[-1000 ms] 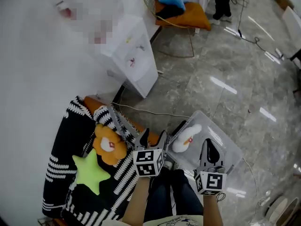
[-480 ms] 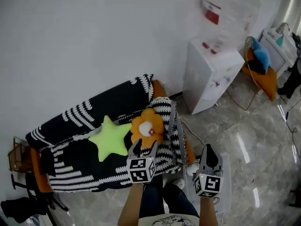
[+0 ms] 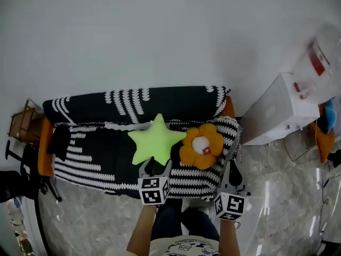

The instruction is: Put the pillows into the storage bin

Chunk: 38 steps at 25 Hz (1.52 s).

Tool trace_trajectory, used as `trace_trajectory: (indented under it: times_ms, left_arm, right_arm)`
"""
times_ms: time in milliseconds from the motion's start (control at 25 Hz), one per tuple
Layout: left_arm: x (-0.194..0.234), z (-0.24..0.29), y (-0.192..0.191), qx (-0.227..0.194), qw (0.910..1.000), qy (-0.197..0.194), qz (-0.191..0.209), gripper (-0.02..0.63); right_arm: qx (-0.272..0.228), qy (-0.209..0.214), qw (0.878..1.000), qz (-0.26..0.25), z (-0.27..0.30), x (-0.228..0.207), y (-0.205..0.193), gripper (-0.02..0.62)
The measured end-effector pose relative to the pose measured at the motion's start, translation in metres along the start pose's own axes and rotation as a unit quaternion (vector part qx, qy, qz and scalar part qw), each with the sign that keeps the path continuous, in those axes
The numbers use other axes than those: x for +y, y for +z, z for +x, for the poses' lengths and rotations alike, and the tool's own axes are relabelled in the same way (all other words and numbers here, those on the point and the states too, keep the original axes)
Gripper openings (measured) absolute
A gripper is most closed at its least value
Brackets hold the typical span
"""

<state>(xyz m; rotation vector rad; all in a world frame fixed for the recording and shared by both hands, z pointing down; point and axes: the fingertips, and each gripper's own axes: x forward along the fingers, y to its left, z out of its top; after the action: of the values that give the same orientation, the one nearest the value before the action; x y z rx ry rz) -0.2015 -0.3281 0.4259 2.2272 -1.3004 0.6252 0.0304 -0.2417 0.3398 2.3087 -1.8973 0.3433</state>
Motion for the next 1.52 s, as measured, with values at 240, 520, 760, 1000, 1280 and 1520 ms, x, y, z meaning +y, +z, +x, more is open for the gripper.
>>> trace_trajectory:
  times_ms: [240, 520, 760, 1000, 1280, 1520]
  left_arm:
    - [0.111, -0.003, -0.014, 0.02, 0.9987, 0.034, -0.032, 0.285]
    - [0.203, 0.011, -0.051, 0.054, 0.9963, 0.055, -0.038, 0.284]
    - [0.251, 0.05, -0.093, 0.074, 0.996, 0.044, -0.023, 0.287]
    - [0.269, 0.09, -0.158, 0.123, 0.9921, 0.023, 0.009, 0.298]
    - [0.286, 0.137, -0.219, 0.177, 0.9812, 0.01, 0.077, 0.31]
    - [0.305, 0.18, -0.267, 0.21, 0.9689, 0.002, 0.13, 0.316]
  right_arm:
    - [0.018, 0.052, 0.998, -0.029, 0.052, 0.106, -0.003, 0.017]
    - [0.043, 0.094, 0.992, -0.066, 0.094, 0.197, -0.021, 0.018]
    - [0.07, 0.116, 0.987, -0.087, 0.127, 0.244, -0.058, 0.018]
    - [0.113, 0.13, 0.979, -0.108, 0.141, 0.265, -0.105, 0.02]
    - [0.156, 0.135, 0.971, -0.118, 0.147, 0.268, -0.159, 0.023]
    - [0.178, 0.145, 0.965, -0.13, 0.153, 0.269, -0.2, 0.025]
